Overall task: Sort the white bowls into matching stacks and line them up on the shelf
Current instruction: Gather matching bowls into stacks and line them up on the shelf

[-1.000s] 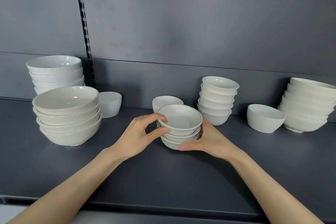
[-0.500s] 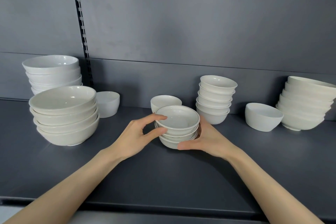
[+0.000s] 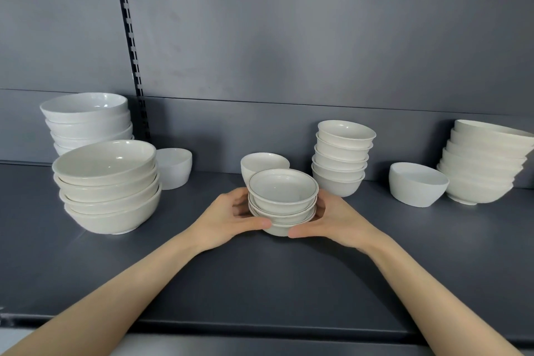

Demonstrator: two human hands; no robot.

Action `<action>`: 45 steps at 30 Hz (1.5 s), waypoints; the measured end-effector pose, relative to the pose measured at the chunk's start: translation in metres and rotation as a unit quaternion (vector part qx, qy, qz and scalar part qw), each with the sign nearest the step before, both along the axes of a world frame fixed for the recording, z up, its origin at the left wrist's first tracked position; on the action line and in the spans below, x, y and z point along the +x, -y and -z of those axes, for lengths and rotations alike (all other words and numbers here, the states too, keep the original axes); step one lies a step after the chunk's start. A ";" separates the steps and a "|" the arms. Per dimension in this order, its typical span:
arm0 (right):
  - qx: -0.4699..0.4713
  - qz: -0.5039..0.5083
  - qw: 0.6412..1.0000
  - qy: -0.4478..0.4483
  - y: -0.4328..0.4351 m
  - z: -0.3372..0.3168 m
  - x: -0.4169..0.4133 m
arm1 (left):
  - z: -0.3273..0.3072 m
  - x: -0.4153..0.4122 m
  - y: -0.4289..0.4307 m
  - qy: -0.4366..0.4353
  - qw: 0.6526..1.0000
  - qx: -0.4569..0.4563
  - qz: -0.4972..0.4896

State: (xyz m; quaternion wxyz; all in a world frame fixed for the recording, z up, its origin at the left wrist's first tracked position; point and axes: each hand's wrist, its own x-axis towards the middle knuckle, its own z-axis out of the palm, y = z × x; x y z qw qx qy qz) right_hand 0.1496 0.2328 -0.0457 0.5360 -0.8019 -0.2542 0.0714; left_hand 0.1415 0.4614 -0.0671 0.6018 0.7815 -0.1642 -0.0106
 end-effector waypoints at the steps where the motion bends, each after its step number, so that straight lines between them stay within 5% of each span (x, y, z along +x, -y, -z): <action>1: -0.003 0.011 1.000 -0.006 0.001 0.002 0.001 | 0.000 0.000 0.000 -0.001 1.000 -0.004 -0.002; 10: -0.022 0.047 0.995 -0.088 0.015 -0.005 0.003 | -0.004 0.001 -0.001 -0.005 0.999 0.022 0.027; 22: 0.006 0.097 0.994 -0.054 0.043 -0.013 -0.022 | -0.017 -0.020 0.028 0.015 1.000 -0.016 -0.003; 45: 0.028 0.230 0.973 0.016 0.391 -0.044 -0.146 | -0.036 -0.081 0.395 0.041 0.985 -0.131 0.107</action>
